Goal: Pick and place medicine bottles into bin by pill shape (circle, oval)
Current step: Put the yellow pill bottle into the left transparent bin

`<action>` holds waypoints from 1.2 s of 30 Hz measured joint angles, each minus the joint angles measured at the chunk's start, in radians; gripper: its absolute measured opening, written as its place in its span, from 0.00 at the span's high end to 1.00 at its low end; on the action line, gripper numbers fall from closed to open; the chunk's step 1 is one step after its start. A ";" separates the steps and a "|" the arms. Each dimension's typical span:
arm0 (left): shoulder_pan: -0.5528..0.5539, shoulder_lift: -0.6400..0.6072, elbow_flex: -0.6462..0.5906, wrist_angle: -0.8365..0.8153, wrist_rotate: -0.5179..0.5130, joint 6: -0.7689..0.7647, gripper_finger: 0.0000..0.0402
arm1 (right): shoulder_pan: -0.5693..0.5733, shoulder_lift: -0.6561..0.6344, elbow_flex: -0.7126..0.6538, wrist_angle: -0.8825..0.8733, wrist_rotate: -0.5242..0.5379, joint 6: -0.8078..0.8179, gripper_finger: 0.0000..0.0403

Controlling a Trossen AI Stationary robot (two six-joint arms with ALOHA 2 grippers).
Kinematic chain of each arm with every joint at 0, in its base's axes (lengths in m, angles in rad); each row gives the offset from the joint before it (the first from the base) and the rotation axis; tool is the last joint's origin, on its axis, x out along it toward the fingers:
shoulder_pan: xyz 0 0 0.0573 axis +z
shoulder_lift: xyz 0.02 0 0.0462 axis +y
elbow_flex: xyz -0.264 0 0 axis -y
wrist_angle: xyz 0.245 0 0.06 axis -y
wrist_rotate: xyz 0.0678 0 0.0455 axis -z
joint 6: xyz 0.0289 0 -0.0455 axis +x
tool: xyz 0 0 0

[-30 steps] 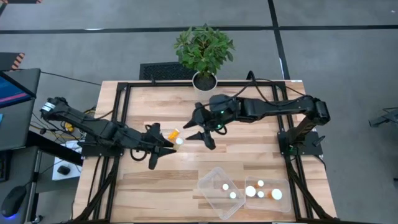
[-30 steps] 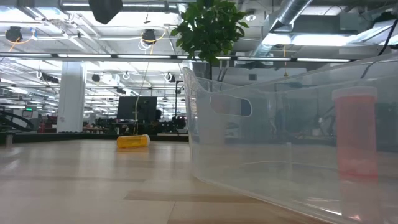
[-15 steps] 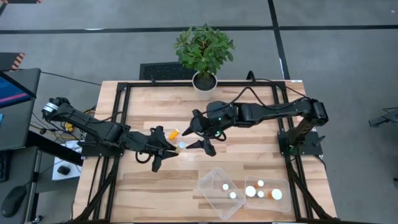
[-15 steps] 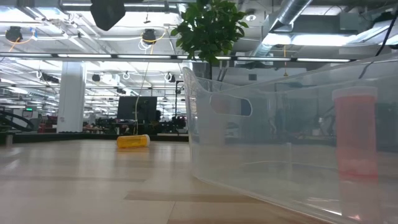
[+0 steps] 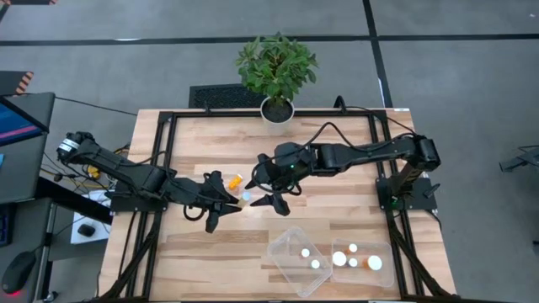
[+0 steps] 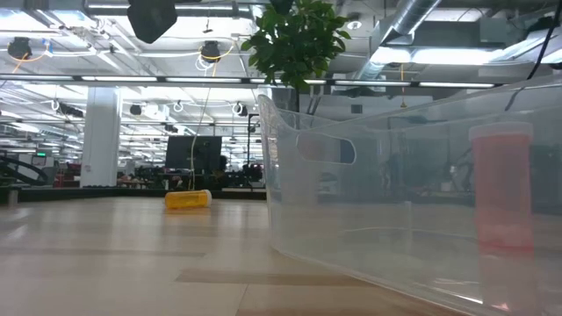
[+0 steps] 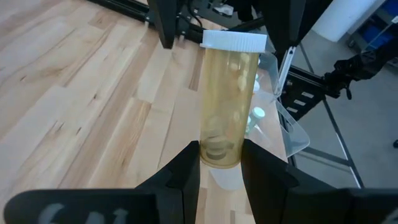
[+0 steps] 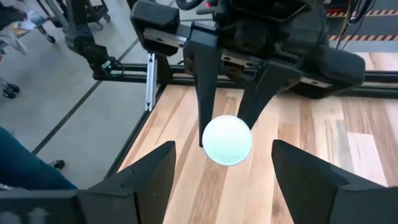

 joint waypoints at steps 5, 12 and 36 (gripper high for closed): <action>0.000 0.000 0.000 0.001 0.010 0.000 0.77 | -0.001 0.000 0.000 0.000 0.000 0.000 0.32; 0.001 0.000 0.000 -0.001 0.016 0.000 0.77 | -0.001 0.000 0.000 0.000 0.000 -0.003 0.32; 0.031 0.005 0.000 0.020 0.085 -0.046 0.77 | -0.002 0.000 0.000 -0.008 0.000 0.000 0.32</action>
